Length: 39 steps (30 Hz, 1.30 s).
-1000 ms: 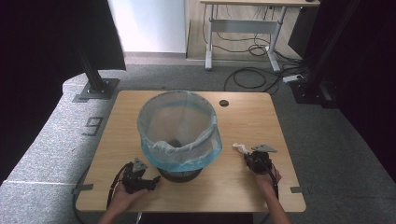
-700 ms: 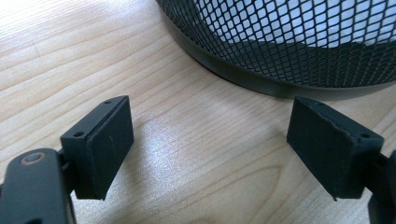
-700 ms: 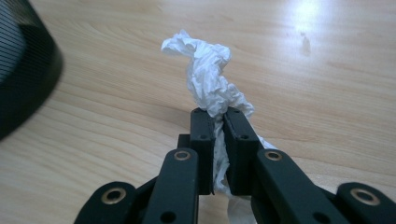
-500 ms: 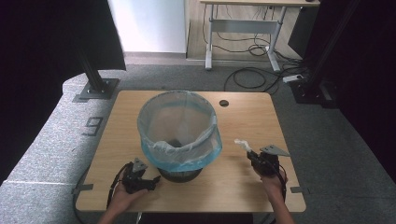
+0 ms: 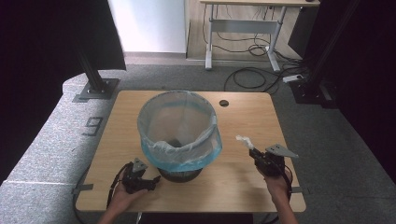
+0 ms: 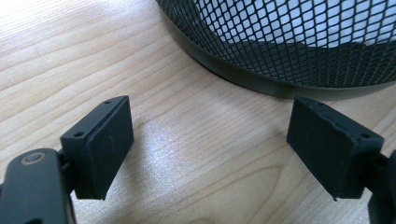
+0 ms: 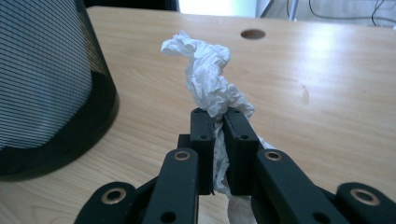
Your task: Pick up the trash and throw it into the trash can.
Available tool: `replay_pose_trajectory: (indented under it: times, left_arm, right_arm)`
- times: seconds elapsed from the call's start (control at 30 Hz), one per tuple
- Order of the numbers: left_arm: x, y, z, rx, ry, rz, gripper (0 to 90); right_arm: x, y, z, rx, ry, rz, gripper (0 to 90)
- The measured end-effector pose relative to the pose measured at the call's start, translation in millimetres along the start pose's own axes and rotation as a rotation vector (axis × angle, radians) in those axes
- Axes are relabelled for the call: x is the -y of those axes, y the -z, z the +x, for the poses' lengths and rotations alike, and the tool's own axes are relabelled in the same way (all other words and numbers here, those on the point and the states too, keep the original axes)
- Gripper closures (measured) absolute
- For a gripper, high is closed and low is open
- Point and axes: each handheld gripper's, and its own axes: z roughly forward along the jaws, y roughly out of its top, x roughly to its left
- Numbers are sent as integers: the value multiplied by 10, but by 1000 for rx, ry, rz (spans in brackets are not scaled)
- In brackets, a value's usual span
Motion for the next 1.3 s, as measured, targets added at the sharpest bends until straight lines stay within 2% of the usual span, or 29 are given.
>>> replay_pose_trajectory:
  times: [0.23, 0.67, 1.3]
  left_arm:
    - [0, 0, 0, 0, 0, 0, 146]
    - [-1, 1, 1, -1, -2, 1, 146]
    - [-1, 1, 0, 0, 0, 1, 146]
  right_arm:
    - [-76, 135, 13, -16, -7, -35, 828]
    - [-170, 228, -10, -27, -14, -67, 828]
    - [-379, 358, 125, -72, 12, -119, 828]
